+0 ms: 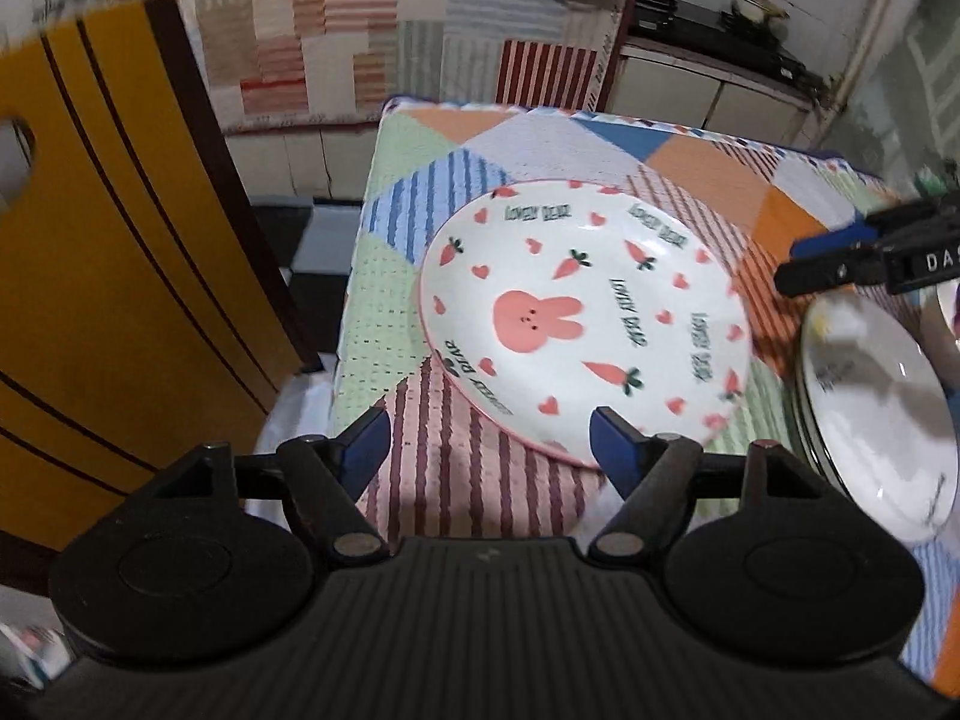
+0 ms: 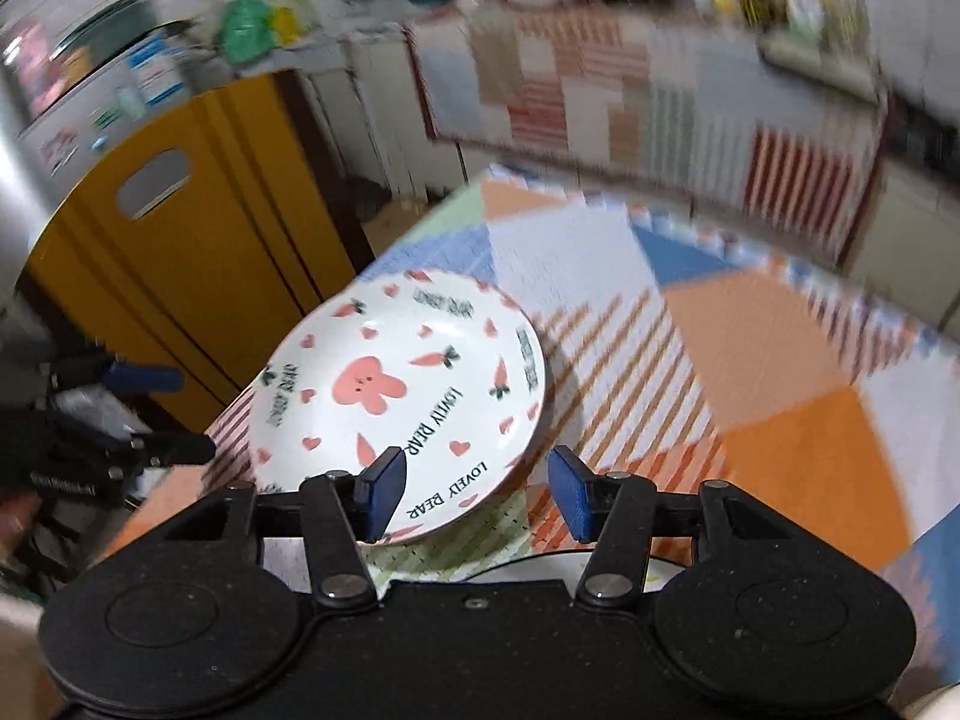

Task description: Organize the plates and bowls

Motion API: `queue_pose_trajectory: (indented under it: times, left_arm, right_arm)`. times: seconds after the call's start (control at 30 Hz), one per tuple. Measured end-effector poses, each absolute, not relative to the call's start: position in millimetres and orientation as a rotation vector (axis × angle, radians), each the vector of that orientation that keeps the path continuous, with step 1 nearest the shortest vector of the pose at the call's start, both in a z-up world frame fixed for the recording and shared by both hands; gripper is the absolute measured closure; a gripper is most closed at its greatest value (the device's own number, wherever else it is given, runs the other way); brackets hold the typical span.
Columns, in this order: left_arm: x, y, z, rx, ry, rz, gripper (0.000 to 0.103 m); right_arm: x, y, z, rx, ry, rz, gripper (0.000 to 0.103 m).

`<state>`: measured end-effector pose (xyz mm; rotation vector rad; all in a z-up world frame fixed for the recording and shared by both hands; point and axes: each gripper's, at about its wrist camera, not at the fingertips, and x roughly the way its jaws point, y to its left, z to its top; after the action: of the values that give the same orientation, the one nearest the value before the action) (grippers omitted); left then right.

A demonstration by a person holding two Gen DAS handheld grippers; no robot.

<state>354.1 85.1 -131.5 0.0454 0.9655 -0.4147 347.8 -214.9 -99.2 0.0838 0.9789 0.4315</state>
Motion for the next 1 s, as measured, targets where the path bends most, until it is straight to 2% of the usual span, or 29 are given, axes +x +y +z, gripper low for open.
queue_pose_trajectory:
  times: [0.33, 0.43, 0.47, 0.5, 0.53, 0.57, 0.6, 0.63, 0.77, 1.0]
  left_arm:
    - [400.4, 79.5, -169.2, 0.021, 1.007, -0.397, 0.030]
    - [409.8, 76.9, -176.6, 0.020, 1.017, -0.390, 0.034]
    - [410.2, 77.5, -177.6, 0.012, 1.019, -0.387, 0.034]
    - [410.5, 77.7, -177.6, 0.006, 1.008, -0.384, 0.042]
    - [410.5, 78.3, -177.4, 0.004, 1.006, -0.381, 0.046]
    - [409.9, 78.2, -177.2, 0.009, 1.003, -0.380, 0.057]
    - [409.2, 78.8, -177.2, -0.014, 1.003, -0.399, 0.073]
    - [409.3, 81.0, -178.0, -0.064, 1.014, -0.421, 0.080]
    - [404.4, 71.5, -176.4, -0.066, 1.033, -0.383, 0.080]
    - [388.8, 73.5, -143.8, -0.099, 1.011, -0.348, 0.079]
  right_arm:
    - [385.4, -201.8, -144.9, 0.093, 1.046, 0.428, 0.045]
    - [394.2, -199.5, -153.7, 0.091, 1.048, 0.453, 0.045]
    - [396.4, -199.8, -156.6, 0.104, 1.051, 0.458, 0.049]
    - [397.8, -200.8, -159.8, 0.125, 1.052, 0.460, 0.053]
    - [399.5, -201.5, -163.0, 0.148, 1.051, 0.459, 0.062]
    - [399.9, -202.3, -165.6, 0.169, 1.050, 0.446, 0.065]
    - [399.4, -202.8, -167.1, 0.176, 1.043, 0.439, 0.068]
    - [398.2, -202.6, -168.7, 0.161, 1.034, 0.432, 0.076]
    - [398.8, -212.4, -173.3, 0.199, 1.016, 0.453, 0.082]
    - [381.7, -215.0, -148.4, 0.157, 0.970, 0.533, 0.083]
